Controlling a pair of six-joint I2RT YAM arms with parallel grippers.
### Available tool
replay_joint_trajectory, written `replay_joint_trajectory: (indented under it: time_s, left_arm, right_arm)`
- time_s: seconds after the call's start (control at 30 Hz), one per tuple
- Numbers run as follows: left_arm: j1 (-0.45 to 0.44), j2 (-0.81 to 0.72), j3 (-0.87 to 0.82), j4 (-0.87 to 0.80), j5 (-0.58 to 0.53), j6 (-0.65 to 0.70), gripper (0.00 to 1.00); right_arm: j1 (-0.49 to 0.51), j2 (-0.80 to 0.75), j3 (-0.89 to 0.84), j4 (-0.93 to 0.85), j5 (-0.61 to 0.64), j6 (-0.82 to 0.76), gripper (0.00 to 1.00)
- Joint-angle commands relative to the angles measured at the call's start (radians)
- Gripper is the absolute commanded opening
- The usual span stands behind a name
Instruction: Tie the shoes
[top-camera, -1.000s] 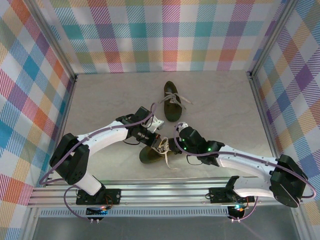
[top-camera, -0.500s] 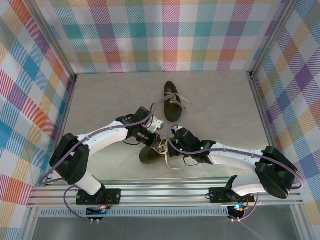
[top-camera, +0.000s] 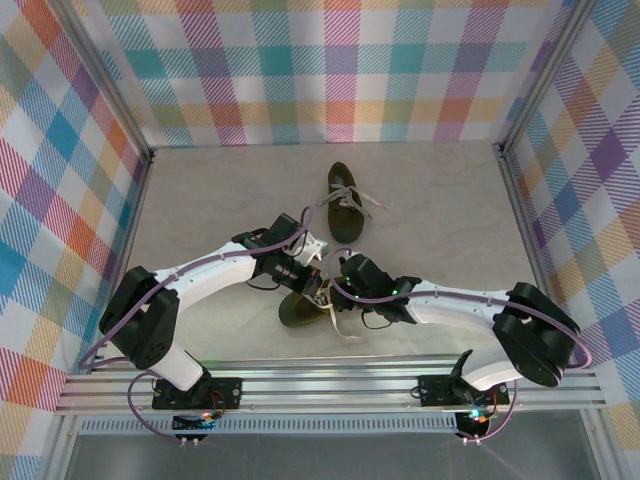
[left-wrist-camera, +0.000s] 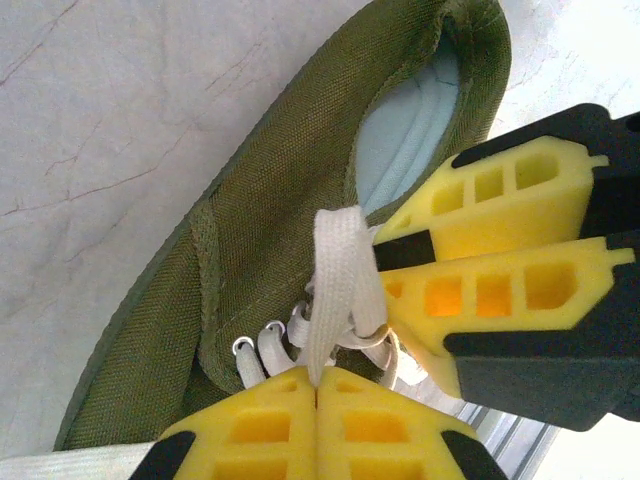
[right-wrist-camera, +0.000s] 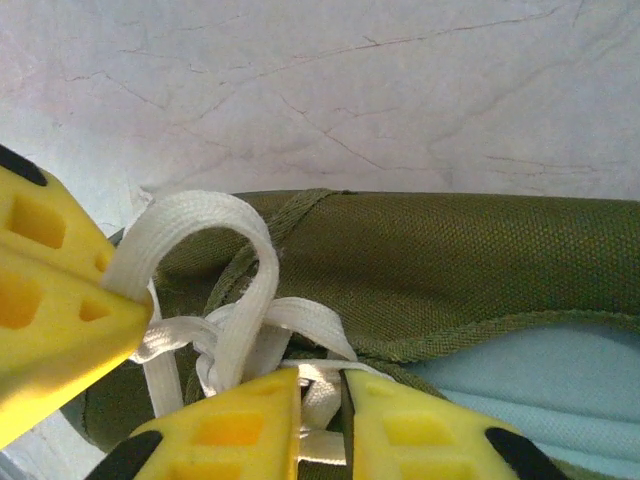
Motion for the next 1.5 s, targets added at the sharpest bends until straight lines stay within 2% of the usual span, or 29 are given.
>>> replay_joint_trajectory:
  time_s: [0.0,0.13,0.5,0.63,0.8,0.97,1.17,1.47]
  left_arm:
    - [-0.001,-0.001,-0.023,0.018,-0.014,-0.018,0.0]
    - [0.002,-0.005,-0.038,0.038,-0.021,-0.031,0.0]
    - [0.01,-0.005,-0.078,0.094,-0.007,-0.064,0.0]
    - [0.016,0.001,-0.098,0.125,0.002,-0.078,0.0]
    - [0.025,0.012,-0.114,0.147,-0.001,-0.087,0.0]
    - [0.035,0.013,-0.142,0.184,0.003,-0.109,0.0]
    - [0.059,-0.003,-0.17,0.222,0.004,-0.141,0.0]
    - [0.08,0.004,-0.213,0.335,0.077,-0.194,0.0]
  right_arm:
    - [-0.005,0.018,0.028,0.018,-0.002,0.006,0.23]
    - [-0.005,0.036,0.035,0.006,0.011,0.006,0.26]
    - [-0.005,0.115,0.072,0.002,-0.002,0.006,0.29]
    - [-0.005,0.143,0.088,-0.009,-0.006,0.007,0.33]
    - [-0.006,0.182,0.102,-0.016,-0.007,0.008,0.33]
    - [-0.005,0.206,0.106,-0.018,-0.002,0.017,0.21]
    - [-0.005,0.141,0.067,0.031,-0.002,0.021,0.08]
    - [-0.012,-0.021,-0.009,0.12,-0.019,-0.002,0.03]
